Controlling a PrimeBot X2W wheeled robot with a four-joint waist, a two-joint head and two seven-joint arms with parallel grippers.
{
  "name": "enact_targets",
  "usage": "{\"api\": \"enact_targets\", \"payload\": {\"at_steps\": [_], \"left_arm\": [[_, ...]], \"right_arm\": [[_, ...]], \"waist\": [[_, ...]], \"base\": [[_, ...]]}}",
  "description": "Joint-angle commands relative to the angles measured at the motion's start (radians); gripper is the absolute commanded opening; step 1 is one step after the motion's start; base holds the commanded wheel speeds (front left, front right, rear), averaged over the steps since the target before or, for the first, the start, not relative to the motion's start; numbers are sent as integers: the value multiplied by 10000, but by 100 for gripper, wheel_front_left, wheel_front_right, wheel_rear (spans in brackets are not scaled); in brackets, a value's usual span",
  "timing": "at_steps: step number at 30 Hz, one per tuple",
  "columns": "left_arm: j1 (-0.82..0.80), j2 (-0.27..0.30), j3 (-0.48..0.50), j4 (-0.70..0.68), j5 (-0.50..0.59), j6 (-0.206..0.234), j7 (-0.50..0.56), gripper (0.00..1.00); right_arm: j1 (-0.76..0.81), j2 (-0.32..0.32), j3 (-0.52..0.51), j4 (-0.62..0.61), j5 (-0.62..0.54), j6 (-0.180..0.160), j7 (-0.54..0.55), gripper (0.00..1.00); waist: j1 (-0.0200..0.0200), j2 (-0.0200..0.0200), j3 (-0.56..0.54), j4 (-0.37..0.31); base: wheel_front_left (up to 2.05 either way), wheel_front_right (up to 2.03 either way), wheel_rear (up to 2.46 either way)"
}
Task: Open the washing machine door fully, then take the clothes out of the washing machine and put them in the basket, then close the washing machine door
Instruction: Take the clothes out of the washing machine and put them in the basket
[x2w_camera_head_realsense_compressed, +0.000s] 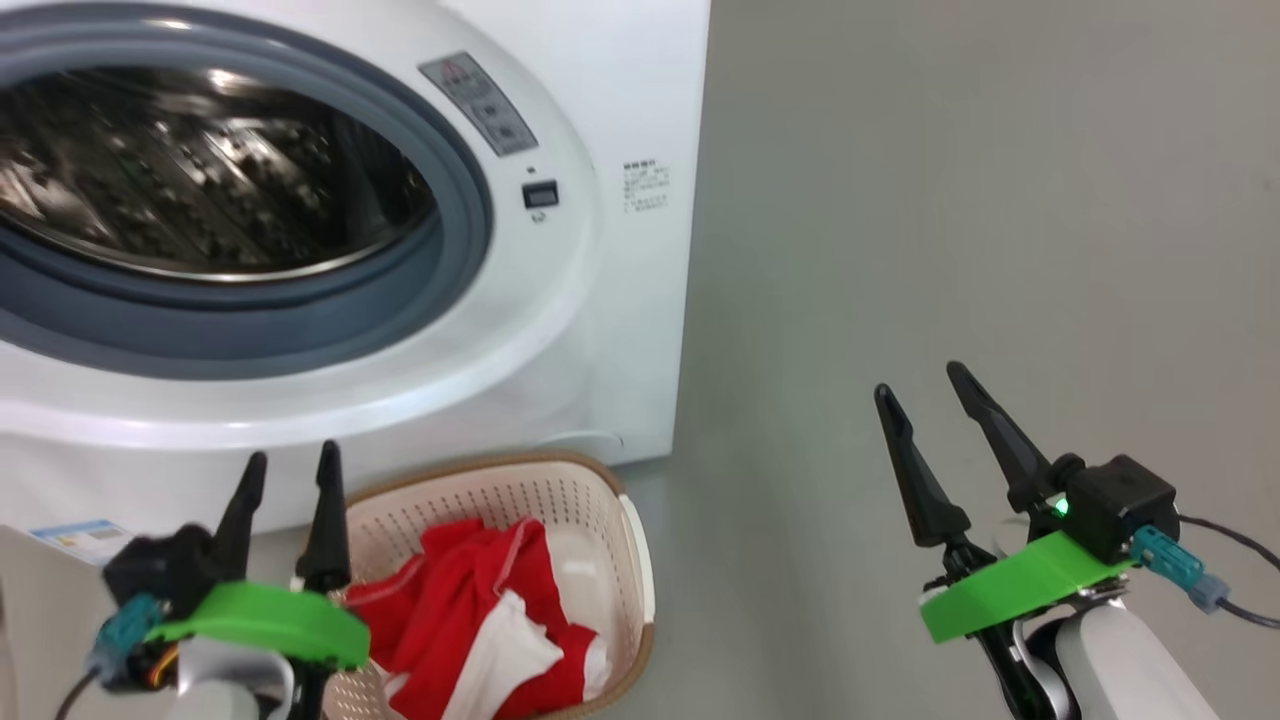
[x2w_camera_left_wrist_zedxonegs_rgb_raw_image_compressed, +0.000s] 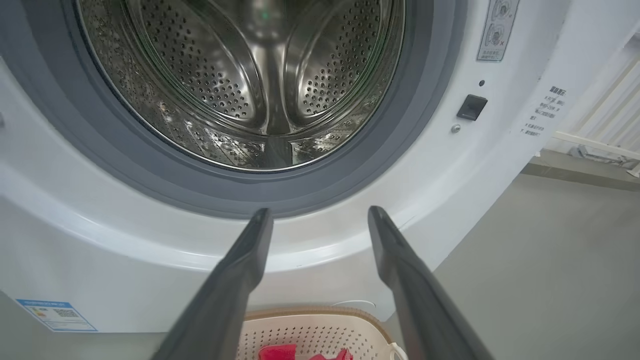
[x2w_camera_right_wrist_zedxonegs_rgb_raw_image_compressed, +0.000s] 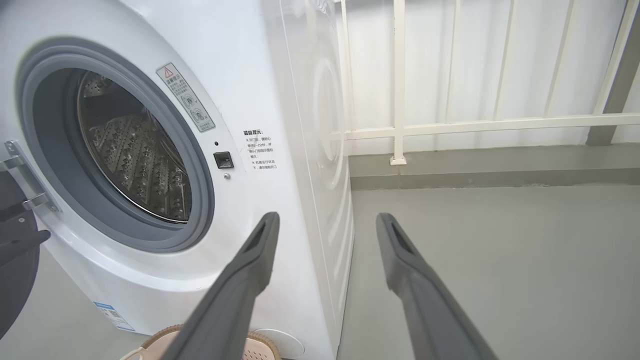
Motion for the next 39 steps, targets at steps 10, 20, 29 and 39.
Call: {"api": "enact_targets", "payload": {"at_steps": [10, 20, 29, 39], "left_arm": [[1856, 35, 893, -2044, 646, 6, -121, 100], [2673, 5, 1073, -2774, 1062, 17, -122, 100], [2909, -7, 1084, -2885, 1108, 62, -122, 100], [3047, -12, 1057, -2977, 1220, 181, -122, 100]], "right_arm": [[888, -26, -194, -251, -321, 63, -65, 100], [1238, -36, -430, -345, -360, 63, -65, 100], [1362, -93, -480, -389, -343, 63, -65, 100], [1406, -140, -389, -360, -300, 63, -65, 100]], "waist": [[0, 0, -1595, 188], [0, 0, -1965, 128], [0, 0, -2124, 131], [0, 0, -2187, 90]], "base": [[0, 0, 0], [0, 0, 0], [0, 0, 0], [-15, 15, 0]]}}
